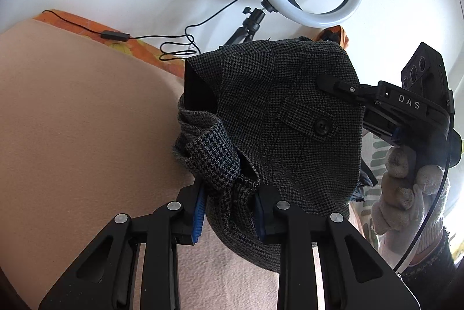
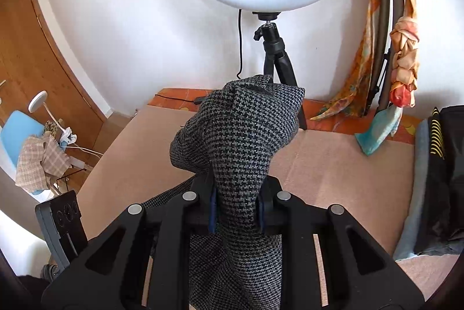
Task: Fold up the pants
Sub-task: 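Lift the pants bundle with both grippers and carry it toward the clothes stack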
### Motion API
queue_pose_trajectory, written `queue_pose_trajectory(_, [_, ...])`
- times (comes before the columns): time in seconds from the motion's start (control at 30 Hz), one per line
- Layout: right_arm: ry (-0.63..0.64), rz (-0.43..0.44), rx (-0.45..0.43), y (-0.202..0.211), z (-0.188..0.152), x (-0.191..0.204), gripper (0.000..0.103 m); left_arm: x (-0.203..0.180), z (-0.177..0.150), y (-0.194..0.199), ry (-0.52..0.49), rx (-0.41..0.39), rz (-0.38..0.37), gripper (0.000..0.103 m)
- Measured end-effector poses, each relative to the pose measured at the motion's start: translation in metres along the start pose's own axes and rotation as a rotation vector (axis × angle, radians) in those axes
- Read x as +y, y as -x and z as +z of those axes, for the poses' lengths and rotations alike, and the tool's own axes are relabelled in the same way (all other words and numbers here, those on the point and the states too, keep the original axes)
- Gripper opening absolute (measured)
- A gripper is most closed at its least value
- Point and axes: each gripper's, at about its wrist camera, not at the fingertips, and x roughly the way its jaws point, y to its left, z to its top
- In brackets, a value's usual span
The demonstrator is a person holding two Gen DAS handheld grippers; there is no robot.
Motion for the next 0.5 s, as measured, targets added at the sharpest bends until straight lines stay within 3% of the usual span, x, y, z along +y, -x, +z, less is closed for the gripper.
queue_pose_trajectory(0.5, [0.022, -0.095, -0.084, 0.107, 0.027, -0.068, 0.021, -0.109, 0.001, -0.032, -0.139, -0.034, -0.140, 0.026])
